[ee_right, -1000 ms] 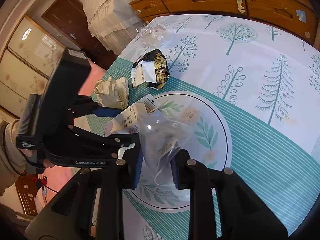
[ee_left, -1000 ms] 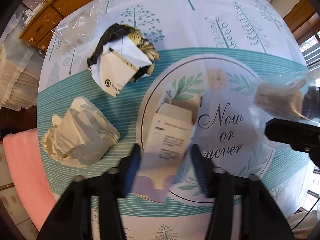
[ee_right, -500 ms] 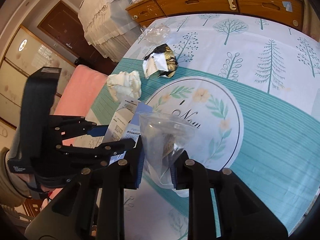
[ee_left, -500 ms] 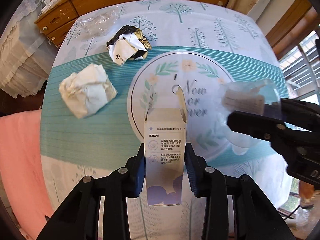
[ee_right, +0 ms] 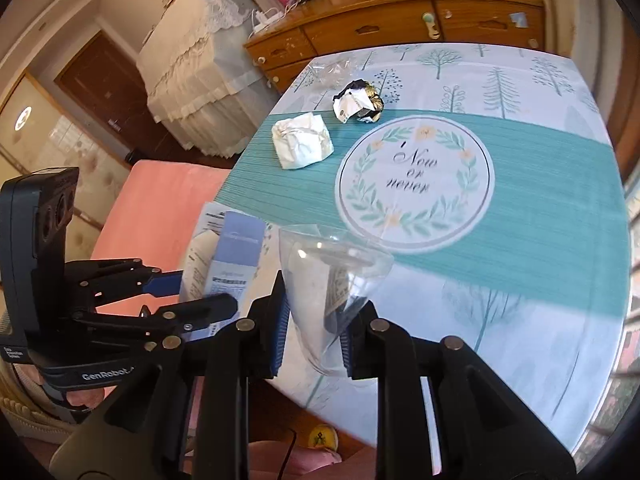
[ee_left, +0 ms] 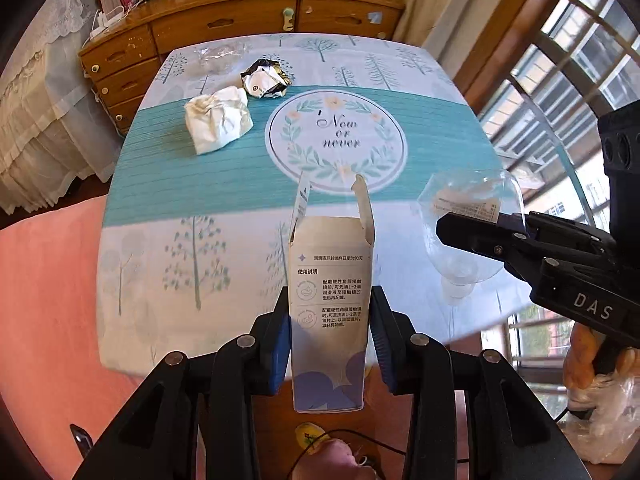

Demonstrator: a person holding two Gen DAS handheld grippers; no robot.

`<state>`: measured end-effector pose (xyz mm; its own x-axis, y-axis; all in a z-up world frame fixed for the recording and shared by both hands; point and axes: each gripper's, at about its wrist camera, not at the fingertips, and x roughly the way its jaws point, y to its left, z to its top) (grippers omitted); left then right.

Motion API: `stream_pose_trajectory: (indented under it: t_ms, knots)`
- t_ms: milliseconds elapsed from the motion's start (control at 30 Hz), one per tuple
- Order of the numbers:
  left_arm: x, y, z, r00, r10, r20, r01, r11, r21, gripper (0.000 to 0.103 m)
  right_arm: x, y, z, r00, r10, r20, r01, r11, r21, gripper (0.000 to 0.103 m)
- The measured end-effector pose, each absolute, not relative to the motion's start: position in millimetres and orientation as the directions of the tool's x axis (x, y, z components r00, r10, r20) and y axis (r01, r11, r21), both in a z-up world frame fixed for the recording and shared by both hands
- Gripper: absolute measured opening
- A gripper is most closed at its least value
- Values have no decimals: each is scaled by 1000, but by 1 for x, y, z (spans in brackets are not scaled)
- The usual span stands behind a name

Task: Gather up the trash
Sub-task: 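Lift the white box and clear cup and carry both over the bin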

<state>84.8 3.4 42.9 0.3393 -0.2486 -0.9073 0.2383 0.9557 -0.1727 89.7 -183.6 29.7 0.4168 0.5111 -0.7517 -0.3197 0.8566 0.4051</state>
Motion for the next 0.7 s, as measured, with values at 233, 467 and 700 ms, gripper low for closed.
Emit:
stream_pose_trajectory:
  t_ms: [233, 467, 700]
  knots:
    - [-10, 50, 29, 323, -294, -900, 274, 939, -209, 35, -25, -146, 20, 450, 466, -762, -229, 885, 406, 19]
    - [-65, 65, -10, 238, -326, -915, 247, 931, -267, 35, -98, -126, -9, 388, 421, -820, -183, 907, 379, 19]
    - [-81, 50, -97, 156, -316, -936, 164, 942, -291, 35, -120, -133, -93, 307, 409, -859, -78, 911, 406, 19]
